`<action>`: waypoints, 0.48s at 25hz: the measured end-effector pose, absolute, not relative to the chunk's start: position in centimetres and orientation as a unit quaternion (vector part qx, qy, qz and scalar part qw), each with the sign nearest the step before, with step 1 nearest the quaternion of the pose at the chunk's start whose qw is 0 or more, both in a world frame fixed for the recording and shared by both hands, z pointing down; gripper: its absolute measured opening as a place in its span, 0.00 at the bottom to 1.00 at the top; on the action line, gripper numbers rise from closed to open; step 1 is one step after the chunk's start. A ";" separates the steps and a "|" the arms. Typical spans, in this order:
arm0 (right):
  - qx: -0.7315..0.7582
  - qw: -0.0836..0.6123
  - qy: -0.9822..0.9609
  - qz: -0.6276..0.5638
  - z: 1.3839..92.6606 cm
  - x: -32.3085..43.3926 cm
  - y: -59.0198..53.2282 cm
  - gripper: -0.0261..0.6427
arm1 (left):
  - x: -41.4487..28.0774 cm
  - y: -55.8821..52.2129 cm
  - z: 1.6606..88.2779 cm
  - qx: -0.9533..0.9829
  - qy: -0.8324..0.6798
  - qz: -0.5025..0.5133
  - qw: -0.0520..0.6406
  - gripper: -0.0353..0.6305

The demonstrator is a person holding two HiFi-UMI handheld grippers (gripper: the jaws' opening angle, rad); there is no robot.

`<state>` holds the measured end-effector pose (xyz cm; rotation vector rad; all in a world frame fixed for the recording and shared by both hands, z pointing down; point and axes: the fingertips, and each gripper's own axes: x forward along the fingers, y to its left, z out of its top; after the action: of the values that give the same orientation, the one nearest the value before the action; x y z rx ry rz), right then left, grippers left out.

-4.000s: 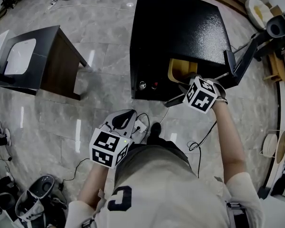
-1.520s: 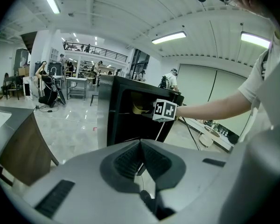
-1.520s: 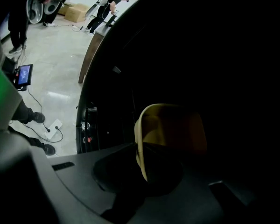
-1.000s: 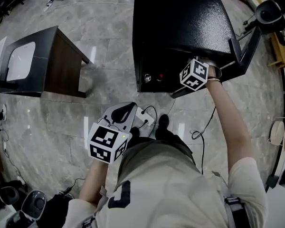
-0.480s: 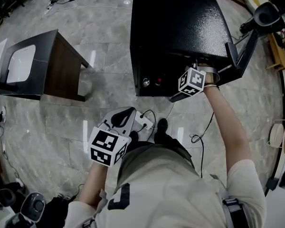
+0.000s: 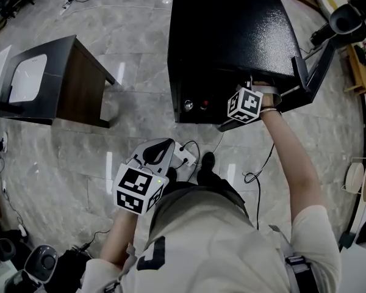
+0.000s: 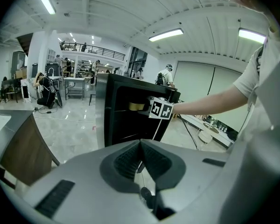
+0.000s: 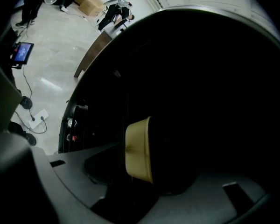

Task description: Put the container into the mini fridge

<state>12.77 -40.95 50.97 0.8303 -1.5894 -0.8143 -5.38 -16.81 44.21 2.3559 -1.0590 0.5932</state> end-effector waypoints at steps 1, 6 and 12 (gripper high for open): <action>0.355 0.547 -0.675 -0.344 50.9 12.8 -40.8 0.34 | -5.3 -16.9 44.2 0.863 -0.386 0.217 0.243 0.14; 0.379 0.520 -0.689 -0.333 50.0 13.3 -39.9 0.34 | -5.1 -17.1 44.0 0.867 -0.378 0.213 0.244 0.14; 0.410 0.515 -0.683 -0.318 49.6 13.4 -39.8 0.34 | -5.3 -17.4 43.9 0.870 -0.374 0.217 0.238 0.14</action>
<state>13.42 -39.79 49.58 0.9845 -1.6399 -0.7638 -5.31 -17.41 43.90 2.3828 -1.0236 0.5938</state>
